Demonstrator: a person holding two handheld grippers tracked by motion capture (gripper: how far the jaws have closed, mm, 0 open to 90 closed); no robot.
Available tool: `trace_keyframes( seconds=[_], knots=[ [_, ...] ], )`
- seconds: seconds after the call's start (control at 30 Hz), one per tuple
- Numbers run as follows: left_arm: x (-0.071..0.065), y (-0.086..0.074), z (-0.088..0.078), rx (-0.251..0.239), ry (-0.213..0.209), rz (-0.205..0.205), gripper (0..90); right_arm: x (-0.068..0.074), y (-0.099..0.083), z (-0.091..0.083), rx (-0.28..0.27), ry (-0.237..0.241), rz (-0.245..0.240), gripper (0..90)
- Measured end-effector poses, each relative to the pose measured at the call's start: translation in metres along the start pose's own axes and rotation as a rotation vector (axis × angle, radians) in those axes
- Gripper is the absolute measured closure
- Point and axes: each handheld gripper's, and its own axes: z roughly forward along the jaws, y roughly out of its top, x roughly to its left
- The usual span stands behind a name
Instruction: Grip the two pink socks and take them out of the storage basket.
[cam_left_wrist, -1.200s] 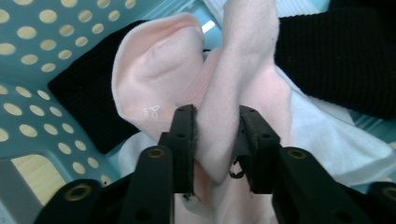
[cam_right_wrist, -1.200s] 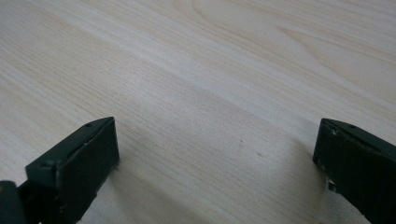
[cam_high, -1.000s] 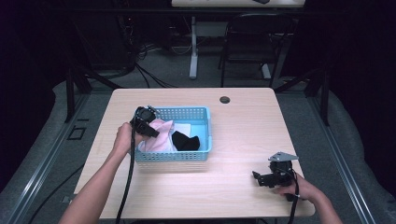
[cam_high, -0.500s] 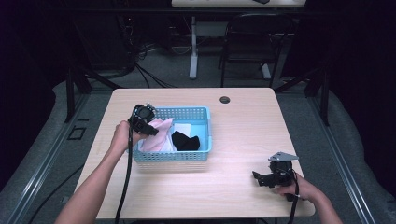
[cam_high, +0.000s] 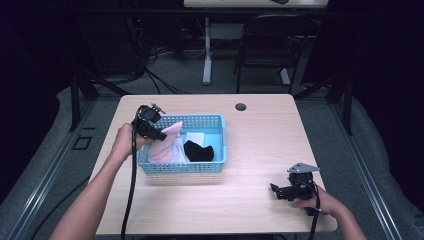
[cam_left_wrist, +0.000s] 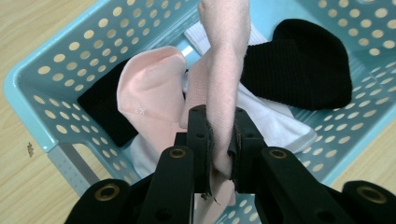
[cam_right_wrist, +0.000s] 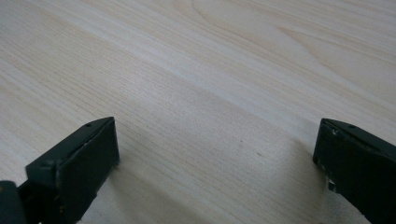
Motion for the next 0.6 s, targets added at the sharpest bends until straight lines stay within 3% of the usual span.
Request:
trace_keyframes(
  seconds=[0.6],
  knots=[
    [0.003,0.01,-0.039,-0.001,-0.035,0.002,79.8,0.0,0.0,0.0,-0.001,0.0,0.0,0.0]
  ],
)
